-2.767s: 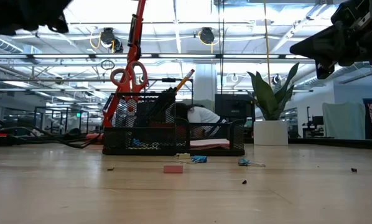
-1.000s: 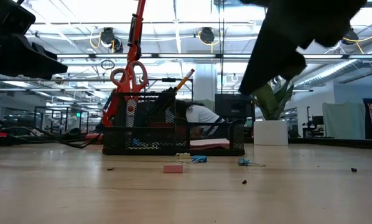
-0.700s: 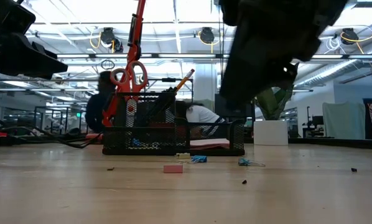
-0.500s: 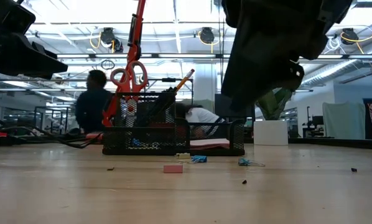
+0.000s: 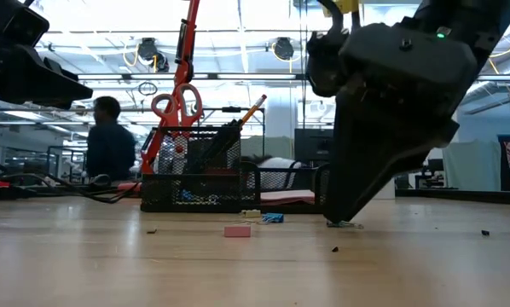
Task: Pick and place office supplies into organizer
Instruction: Put the blue binder clip into the black desk organizer
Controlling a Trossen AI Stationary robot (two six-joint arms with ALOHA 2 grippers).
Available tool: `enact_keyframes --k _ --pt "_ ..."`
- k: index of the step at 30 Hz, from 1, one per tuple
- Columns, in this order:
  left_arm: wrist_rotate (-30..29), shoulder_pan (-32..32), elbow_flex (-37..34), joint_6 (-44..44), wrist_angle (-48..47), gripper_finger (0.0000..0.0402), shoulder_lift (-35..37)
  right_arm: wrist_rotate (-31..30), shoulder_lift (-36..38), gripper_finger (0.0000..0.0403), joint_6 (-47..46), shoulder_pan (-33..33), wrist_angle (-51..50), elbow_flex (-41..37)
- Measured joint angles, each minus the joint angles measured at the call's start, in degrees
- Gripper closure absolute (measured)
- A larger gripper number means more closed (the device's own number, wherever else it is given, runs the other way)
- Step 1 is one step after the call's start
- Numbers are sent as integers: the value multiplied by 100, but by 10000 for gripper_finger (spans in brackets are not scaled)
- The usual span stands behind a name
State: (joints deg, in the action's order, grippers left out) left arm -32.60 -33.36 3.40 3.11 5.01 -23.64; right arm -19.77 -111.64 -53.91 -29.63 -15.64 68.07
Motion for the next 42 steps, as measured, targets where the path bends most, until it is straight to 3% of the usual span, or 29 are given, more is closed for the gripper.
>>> enact_keyframes --k 14,33,42 --pt "2 1 -4 1 91 398 2 -213 -236 202 669 -79 -240 19" --pt "9 1 -4 21 75 398 2 -291 -253 308 546 -109 -179 -127" --pt "9 2 -4 20 78 398 2 -271 -225 369 1036 -75 326 -138"
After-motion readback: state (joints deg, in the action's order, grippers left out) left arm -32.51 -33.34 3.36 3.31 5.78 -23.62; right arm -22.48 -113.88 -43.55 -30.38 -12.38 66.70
